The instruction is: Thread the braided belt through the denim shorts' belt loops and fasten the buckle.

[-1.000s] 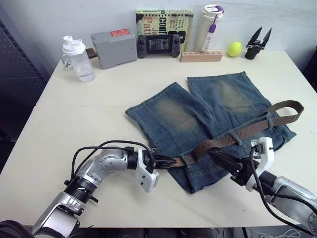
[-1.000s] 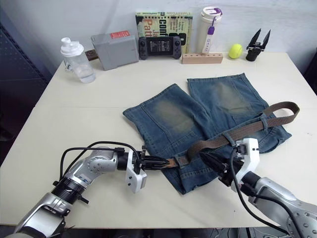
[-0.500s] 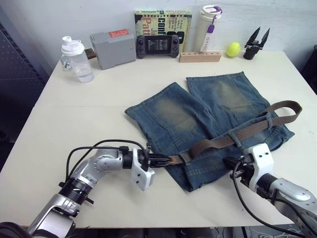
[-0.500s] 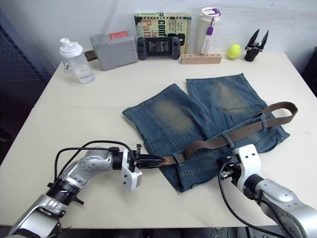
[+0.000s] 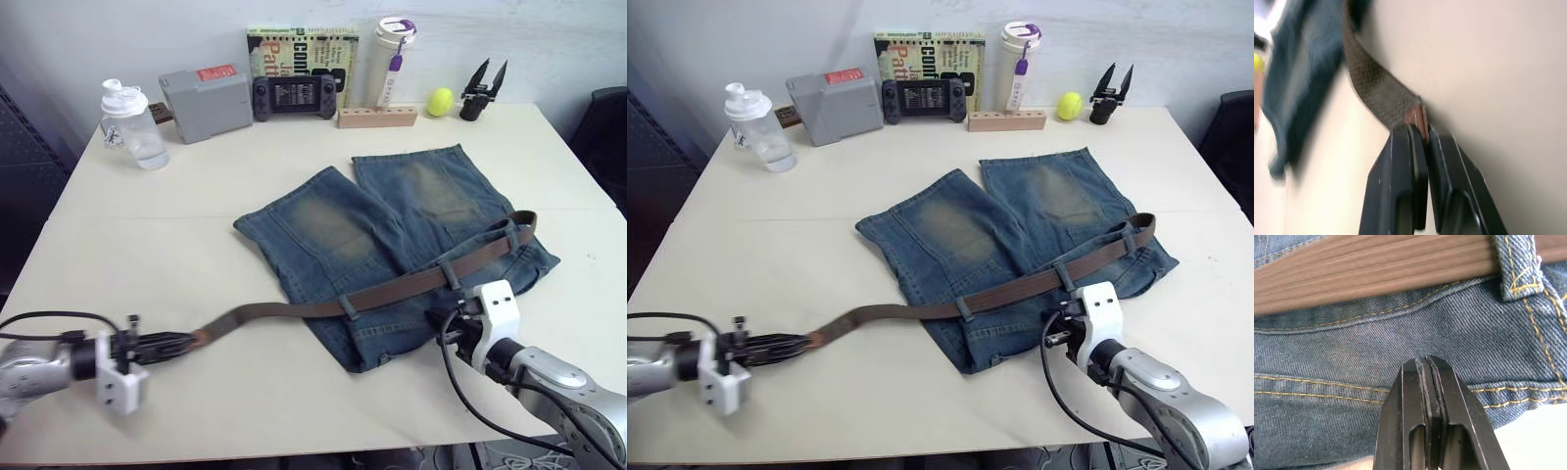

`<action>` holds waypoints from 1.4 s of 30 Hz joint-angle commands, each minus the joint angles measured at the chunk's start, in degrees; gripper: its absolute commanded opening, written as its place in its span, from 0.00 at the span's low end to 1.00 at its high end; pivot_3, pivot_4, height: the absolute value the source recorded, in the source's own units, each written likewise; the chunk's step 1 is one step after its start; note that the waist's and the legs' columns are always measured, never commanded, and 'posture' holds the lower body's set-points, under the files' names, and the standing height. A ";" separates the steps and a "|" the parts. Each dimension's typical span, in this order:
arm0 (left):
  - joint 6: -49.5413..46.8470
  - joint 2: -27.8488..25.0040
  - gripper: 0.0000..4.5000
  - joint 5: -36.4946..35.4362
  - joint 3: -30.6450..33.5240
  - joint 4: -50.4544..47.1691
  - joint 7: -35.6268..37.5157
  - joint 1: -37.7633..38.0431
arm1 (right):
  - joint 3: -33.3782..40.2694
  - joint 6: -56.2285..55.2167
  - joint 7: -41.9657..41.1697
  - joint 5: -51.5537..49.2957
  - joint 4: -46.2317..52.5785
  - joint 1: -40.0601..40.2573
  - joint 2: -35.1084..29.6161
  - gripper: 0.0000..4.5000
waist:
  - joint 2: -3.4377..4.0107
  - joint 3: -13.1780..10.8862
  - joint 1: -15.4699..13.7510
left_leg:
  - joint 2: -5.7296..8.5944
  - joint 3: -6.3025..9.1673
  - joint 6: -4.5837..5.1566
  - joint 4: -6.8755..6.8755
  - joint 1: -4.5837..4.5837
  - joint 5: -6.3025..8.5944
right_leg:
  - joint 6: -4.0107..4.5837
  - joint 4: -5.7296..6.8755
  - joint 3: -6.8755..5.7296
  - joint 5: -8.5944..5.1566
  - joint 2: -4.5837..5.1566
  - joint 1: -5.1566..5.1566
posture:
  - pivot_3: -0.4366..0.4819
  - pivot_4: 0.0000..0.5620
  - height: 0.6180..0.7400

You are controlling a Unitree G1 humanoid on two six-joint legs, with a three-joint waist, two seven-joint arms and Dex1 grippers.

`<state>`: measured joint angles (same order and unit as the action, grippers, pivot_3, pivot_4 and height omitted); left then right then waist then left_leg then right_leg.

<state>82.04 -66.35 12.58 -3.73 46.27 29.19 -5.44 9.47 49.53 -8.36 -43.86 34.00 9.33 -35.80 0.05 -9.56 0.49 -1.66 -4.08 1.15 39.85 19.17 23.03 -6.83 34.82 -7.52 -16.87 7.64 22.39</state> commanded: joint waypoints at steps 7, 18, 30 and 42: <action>0.31 -5.30 0.00 14.22 -3.12 14.11 -6.86 -3.68 | -2.36 3.73 -0.98 2.64 -3.06 -1.43 2.05 0.01 | 0.27 0.60 1.15 | -0.05 -0.27 -0.06 -0.26 -0.19 -0.03 | 0.09 0.22 -0.09 -0.05 0.04 0.14 | 0.48 0.27 0.92; -26.01 -7.91 0.84 -32.27 -8.99 -11.87 25.74 -4.68 | -1.35 4.86 -2.01 4.24 -4.04 -3.07 3.20 0.00 | 0.17 0.71 1.07 | 0.01 -0.76 -0.06 -0.57 -0.72 -0.03 | 0.14 0.34 -0.16 -0.07 0.77 0.09 | 0.48 0.27 0.92; -89.99 -7.72 0.92 -70.75 2.22 -64.09 29.47 -5.83 | 7.14 9.74 -9.47 -7.16 -1.17 -7.72 1.34 0.98 | -0.23 0.09 1.09 | 0.19 -0.65 0.03 -0.41 -0.27 0.01 | -0.14 -0.20 -0.05 0.09 0.33 0.08 | 0.48 0.27 0.92; -104.95 8.10 0.92 -70.36 0.02 -84.44 20.92 1.22 | 19.99 4.77 -31.17 -9.06 -3.01 -1.86 -14.83 0.98 | 0.60 -0.82 -0.83 | 0.10 -0.62 -0.16 -0.06 0.12 0.06 | -0.08 -0.09 0.04 0.07 -0.13 0.37 | 0.48 0.27 0.92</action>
<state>-22.43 -59.21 -58.36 -3.46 -35.57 51.53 -4.17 27.14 56.32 -37.52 -53.28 30.94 7.47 -49.55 0.65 -10.38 -0.34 -1.56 -4.70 1.00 39.87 19.29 23.10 -6.91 34.74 -7.47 -16.80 7.54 22.72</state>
